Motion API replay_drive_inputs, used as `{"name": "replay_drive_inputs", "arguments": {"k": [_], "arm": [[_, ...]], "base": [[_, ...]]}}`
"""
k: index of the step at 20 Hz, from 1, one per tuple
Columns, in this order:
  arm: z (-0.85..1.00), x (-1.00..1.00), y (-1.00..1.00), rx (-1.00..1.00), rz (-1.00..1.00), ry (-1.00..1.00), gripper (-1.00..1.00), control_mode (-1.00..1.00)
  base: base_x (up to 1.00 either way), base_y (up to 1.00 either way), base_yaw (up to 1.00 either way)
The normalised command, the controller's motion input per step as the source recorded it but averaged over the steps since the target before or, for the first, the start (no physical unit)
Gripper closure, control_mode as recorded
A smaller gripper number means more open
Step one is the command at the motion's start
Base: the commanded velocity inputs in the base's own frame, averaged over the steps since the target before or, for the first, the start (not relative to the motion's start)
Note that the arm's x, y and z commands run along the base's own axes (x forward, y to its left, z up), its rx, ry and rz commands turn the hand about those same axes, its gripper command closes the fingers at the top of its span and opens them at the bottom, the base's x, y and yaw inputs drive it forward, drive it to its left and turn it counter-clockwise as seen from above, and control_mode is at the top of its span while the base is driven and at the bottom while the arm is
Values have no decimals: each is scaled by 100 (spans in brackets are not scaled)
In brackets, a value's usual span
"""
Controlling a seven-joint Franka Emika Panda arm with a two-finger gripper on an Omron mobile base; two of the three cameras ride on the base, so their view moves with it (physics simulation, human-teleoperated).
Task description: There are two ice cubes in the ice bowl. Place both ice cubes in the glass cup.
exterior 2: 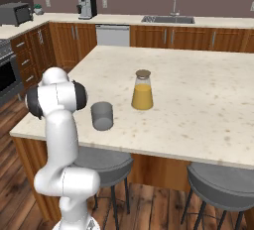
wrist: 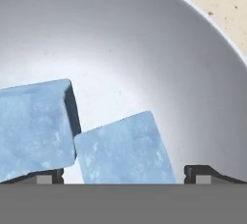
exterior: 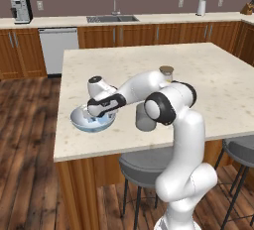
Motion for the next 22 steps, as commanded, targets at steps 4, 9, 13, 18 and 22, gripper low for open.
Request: {"name": "replay_drive_inputs", "arguments": {"k": [4,9,13,18,22], "arm": [[-16,0,-1,0,0,3,-100,-100],[-17,-32,-3,0,0,0,-100,-100],[-1,-16,-2,0,0,0,-100,-100],[-2,9,0,0,0,0,-100,-100],[-2,48,0,0,-2,0,-100,-100]], "base": [[0,0,0],[0,0,0],[0,0,0],[0,0,0],[0,0,0]]}}
